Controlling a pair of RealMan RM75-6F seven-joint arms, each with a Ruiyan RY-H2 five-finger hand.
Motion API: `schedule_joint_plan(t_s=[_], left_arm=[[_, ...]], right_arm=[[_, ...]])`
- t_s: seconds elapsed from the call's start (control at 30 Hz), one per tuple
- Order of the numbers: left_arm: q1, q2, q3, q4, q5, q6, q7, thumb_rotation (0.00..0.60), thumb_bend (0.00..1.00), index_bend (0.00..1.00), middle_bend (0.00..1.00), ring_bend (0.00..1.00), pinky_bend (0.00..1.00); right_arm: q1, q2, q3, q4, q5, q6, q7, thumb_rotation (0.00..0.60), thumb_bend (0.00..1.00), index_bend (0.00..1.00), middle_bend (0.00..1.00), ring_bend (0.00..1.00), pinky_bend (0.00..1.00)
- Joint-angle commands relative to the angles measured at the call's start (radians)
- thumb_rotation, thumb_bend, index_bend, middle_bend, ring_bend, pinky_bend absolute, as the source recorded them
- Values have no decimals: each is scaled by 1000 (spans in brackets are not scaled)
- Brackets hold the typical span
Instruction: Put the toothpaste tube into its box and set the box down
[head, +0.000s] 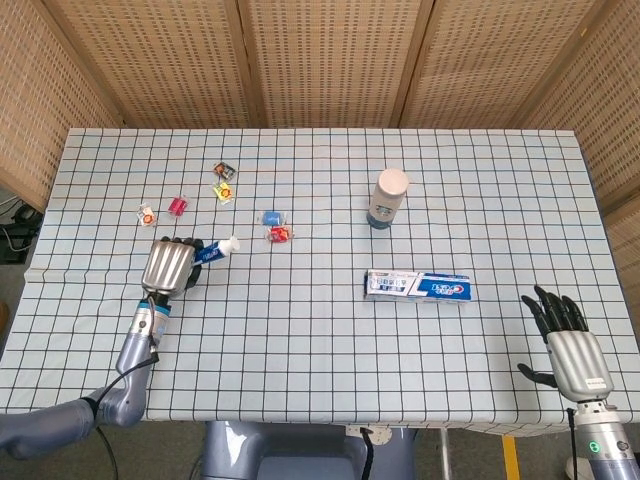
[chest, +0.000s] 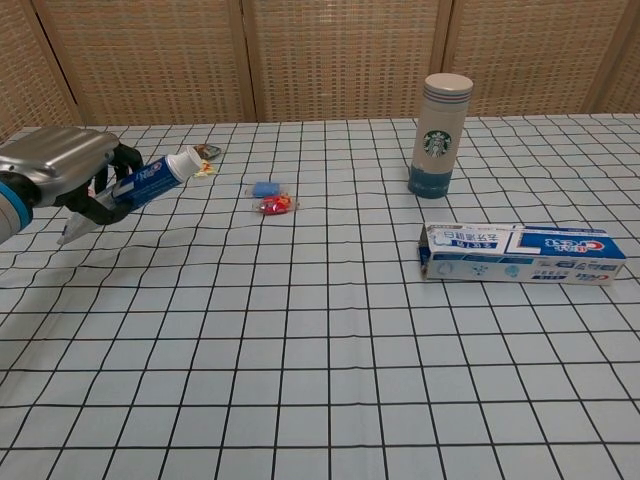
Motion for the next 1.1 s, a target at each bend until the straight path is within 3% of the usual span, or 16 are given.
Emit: schedule_joint_plan(t_s=[0.03,0.33,0.57,0.8,1.1], left_arm=[[12,65,7,-65,39,18,4,600,753,848,540,515,477],[14,265,25,-216,154,31,43,600,741,850,540,515,476],[23,407,11,-346,172,30,55,600,735,850,539,514,474],[28,437,10,-352,165,12,51,600,734,850,540,515,474],[39,437,15,-314,185,11,15,600,735,848,539,515,474]], right_arm=[[1,1,-1,-4,-1,-2,-2,600,148,126,0,0,37],[36,-20,5,-20,0,-51,-43,600,147,149,0,0,38],[121,-51,56,-102,43,-141,-180,600,144,225,0,0,83],[206,-92,118,-190,154,-232,-330,600,142,256,0,0,112],[317,-178,176,-191,341,-326,-500,600,142,255,0,0,115]])
